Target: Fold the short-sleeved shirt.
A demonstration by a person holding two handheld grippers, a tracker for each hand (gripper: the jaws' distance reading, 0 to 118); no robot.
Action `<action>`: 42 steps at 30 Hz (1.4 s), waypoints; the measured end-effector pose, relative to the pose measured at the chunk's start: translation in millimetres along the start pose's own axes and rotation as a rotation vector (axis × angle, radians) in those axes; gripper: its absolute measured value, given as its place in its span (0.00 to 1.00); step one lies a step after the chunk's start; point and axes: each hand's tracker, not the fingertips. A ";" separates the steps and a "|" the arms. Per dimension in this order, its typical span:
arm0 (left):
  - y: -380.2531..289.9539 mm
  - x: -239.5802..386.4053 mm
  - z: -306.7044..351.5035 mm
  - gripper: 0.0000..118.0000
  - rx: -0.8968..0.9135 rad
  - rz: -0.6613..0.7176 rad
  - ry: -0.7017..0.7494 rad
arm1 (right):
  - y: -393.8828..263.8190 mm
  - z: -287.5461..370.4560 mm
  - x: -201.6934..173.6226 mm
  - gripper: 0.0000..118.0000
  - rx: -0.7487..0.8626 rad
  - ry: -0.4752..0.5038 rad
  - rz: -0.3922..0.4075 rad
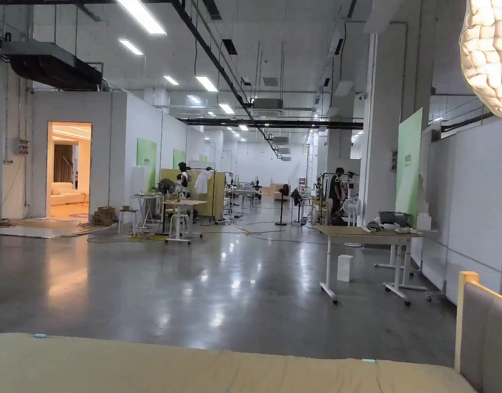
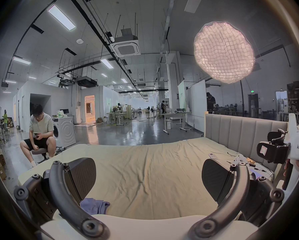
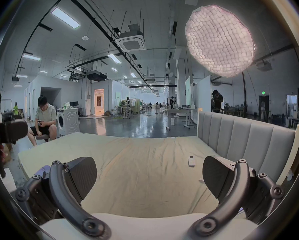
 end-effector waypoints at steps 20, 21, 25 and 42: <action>7.8 -9.8 4.4 1.00 0.029 0.018 0.014 | 25.7 -12.1 -17.0 1.00 -0.237 -0.081 -0.304; 7.9 -10.2 4.5 1.00 0.026 0.020 0.013 | 24.4 -12.0 -16.3 1.00 -0.223 -0.103 -0.310; 9.4 -9.6 4.0 1.00 0.017 0.044 0.006 | 24.8 -6.8 -19.7 1.00 -0.207 -0.028 -0.279; 14.0 7.8 2.9 1.00 0.035 0.027 0.000 | 22.5 9.5 -31.1 1.00 0.028 0.013 0.057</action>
